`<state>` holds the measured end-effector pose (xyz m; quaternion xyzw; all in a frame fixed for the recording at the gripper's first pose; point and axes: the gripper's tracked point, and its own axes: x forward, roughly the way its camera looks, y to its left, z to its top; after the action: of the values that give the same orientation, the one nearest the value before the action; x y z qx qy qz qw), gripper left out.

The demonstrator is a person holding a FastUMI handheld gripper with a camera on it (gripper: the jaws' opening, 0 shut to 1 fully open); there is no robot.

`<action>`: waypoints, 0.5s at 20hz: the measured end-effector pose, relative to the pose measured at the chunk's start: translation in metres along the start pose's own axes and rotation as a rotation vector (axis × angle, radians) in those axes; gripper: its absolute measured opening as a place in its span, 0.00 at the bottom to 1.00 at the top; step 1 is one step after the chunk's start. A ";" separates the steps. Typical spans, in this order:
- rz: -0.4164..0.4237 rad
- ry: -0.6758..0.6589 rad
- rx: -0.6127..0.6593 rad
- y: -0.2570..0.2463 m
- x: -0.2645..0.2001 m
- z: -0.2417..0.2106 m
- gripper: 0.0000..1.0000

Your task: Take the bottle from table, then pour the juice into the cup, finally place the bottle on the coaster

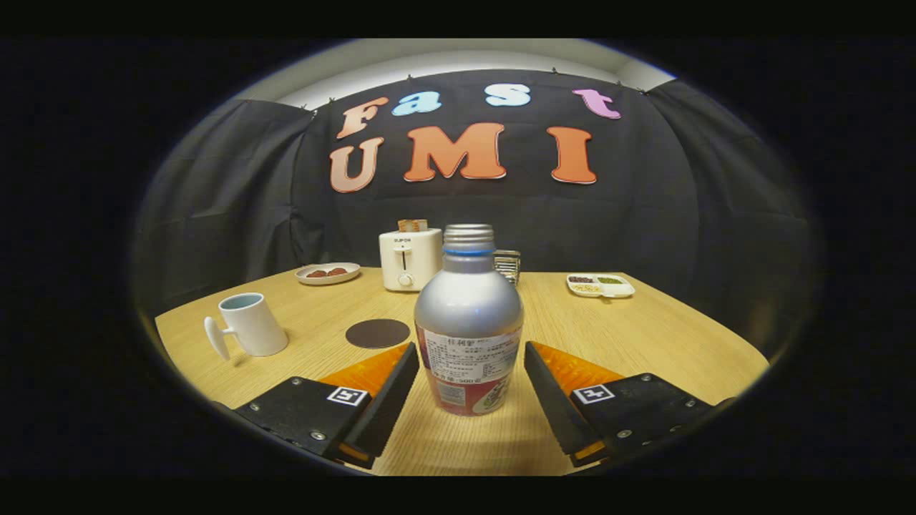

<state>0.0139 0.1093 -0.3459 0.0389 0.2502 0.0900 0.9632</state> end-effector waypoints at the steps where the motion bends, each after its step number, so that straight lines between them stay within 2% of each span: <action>1: 0.011 0.003 0.016 0.003 -0.001 -0.002 0.89; 4: 0.000 -0.001 0.025 0.003 0.001 -0.002 0.89; 6: 0.000 0.000 0.030 0.003 0.003 0.000 0.80; 10: 0.007 0.005 0.032 0.006 -0.001 0.000 0.78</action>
<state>0.0124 0.1152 -0.3446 0.0549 0.2537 0.0893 0.9616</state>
